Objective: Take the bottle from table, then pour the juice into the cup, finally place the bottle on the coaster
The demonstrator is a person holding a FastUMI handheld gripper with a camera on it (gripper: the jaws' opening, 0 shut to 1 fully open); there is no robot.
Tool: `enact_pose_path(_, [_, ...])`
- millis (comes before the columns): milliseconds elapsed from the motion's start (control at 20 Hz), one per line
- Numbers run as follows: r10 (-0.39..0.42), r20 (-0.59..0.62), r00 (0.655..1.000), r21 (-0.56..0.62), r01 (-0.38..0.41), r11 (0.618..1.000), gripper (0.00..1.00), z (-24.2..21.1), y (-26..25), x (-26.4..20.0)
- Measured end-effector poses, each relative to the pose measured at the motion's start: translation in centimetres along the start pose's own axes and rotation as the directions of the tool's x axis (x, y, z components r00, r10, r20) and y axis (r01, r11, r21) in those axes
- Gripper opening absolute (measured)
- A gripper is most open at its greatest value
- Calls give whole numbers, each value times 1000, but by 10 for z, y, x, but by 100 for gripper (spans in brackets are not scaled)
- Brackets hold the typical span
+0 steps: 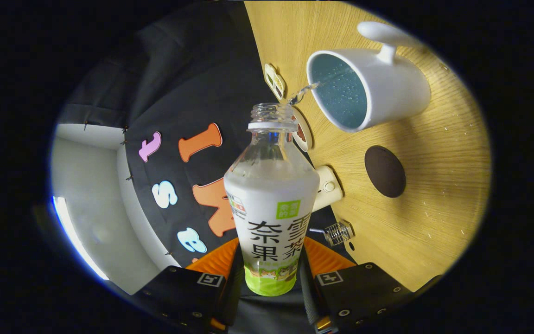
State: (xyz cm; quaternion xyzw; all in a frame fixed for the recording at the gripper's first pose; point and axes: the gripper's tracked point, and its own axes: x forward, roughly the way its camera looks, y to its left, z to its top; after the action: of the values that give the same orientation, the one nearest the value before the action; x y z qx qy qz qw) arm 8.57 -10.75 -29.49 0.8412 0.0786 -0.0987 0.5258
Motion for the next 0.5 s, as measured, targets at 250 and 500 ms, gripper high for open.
enact_pose_path(250, [16,8,1000,43,-16,999,58,-1,5,2])
enact_pose_path(500, [17,15,1000,92,-19,996,58,-1,8,-2])
